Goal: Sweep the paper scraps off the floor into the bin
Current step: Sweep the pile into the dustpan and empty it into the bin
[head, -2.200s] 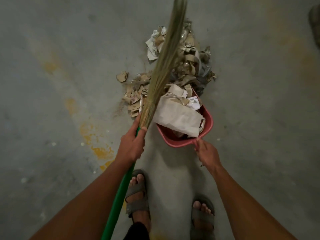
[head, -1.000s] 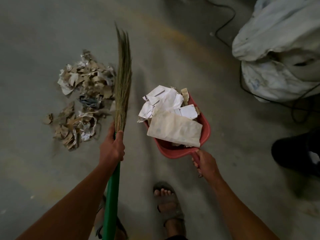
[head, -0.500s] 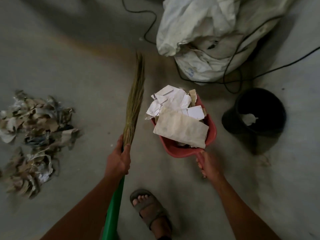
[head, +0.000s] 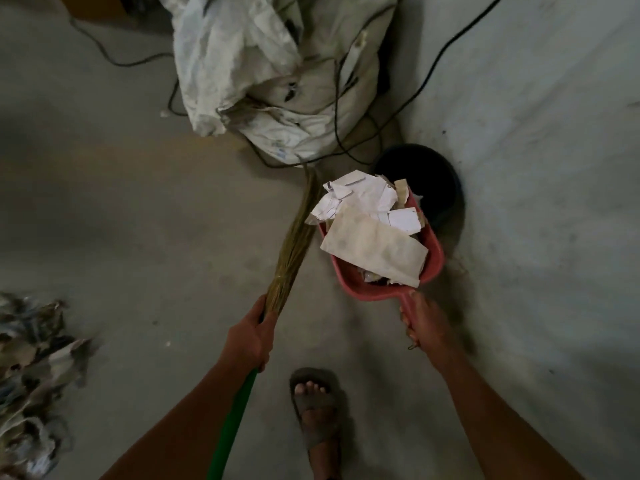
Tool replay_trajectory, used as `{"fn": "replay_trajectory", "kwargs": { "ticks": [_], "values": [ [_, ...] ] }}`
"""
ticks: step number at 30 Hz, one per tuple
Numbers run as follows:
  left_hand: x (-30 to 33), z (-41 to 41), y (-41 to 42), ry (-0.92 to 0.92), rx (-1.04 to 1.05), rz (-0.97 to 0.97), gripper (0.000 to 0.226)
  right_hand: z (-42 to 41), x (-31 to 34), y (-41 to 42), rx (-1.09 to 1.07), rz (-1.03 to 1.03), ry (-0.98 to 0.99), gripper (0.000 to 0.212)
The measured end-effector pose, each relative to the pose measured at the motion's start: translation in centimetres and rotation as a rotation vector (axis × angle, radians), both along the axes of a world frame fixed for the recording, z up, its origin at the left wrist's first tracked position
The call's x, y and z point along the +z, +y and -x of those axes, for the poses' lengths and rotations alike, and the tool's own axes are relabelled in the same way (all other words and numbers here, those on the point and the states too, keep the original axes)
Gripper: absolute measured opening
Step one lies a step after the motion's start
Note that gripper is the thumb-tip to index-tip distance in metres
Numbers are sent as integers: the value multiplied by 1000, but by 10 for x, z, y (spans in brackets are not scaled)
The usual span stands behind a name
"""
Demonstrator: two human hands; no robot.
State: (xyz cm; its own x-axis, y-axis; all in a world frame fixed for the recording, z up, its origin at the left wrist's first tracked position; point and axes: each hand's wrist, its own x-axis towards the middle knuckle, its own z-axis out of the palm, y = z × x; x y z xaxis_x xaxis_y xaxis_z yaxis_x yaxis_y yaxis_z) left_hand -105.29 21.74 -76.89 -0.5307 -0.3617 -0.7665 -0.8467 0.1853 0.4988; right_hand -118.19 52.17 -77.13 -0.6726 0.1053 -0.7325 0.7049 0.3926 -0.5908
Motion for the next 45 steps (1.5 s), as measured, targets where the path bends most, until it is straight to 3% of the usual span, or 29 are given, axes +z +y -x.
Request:
{"fn": "replay_trajectory", "kwargs": {
  "ticks": [8,16,20,23,28,36,45],
  "values": [
    [11,47,25,-35,-80,1,51,71,18,38,-52,-54,-55,47],
    [12,85,41,-78,-103,30,53,151,50,63,85,-123,-176,40],
    [12,101,43,-89,-120,33,55,192,72,69,186,-154,-253,30],
    [14,110,44,-82,-117,35,55,225,95,66,228,-167,-232,5],
    [15,120,43,-74,-99,22,55,279,117,66,269,-213,-357,24],
    [16,123,46,-67,-41,1,53,310,153,63,447,-408,-438,26],
    [13,120,50,-59,23,-20,49,304,170,69,559,-510,-329,28]
  ]
}}
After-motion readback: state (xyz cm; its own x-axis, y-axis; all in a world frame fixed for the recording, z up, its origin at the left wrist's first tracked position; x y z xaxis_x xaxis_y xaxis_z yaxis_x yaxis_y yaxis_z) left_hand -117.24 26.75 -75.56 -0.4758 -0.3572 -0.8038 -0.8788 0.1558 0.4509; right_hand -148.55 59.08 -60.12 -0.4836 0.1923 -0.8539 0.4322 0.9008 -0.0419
